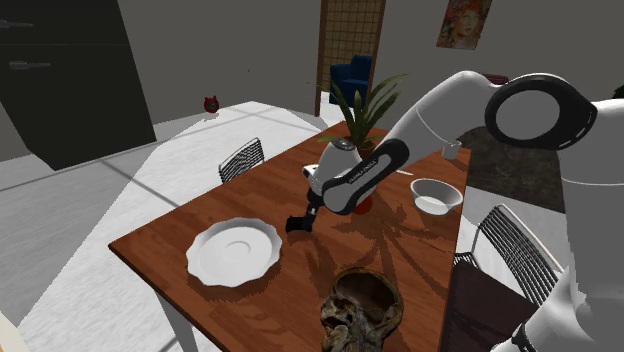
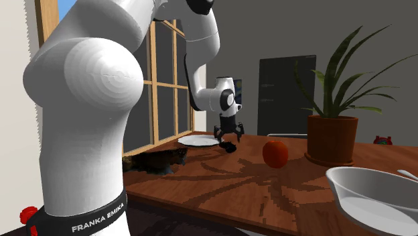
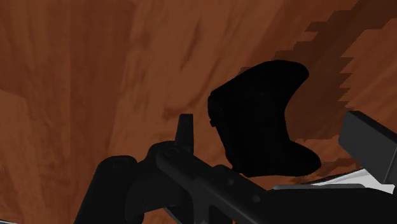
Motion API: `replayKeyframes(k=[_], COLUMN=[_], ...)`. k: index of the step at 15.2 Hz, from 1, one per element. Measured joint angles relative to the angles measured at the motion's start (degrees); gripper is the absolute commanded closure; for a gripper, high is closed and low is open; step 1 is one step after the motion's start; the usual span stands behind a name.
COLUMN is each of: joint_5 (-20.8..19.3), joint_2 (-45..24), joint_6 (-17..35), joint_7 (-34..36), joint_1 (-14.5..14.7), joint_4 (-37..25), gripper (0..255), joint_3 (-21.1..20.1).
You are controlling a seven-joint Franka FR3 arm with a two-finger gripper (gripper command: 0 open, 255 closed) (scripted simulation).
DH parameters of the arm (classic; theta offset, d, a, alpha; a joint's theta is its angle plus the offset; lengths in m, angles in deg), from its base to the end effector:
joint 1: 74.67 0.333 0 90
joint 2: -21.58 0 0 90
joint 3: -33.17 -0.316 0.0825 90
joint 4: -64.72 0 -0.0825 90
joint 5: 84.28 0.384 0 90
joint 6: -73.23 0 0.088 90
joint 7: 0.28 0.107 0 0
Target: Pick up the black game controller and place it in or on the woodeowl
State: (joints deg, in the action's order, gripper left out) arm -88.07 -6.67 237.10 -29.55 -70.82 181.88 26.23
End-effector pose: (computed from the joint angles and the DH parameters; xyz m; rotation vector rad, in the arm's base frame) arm 0.6146 0.1176 0.2316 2.8675 1.1056 0.5067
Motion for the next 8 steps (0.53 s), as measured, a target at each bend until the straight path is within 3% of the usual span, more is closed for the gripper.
replayKeyframes(k=[8], joint_5=[-0.5], joint_2=[-3.6], joint_6=[2.5], joint_7=[0.1], joint_1=[0.5], joint_4=[-1.7], gripper=[0], joint_3=[0.6])
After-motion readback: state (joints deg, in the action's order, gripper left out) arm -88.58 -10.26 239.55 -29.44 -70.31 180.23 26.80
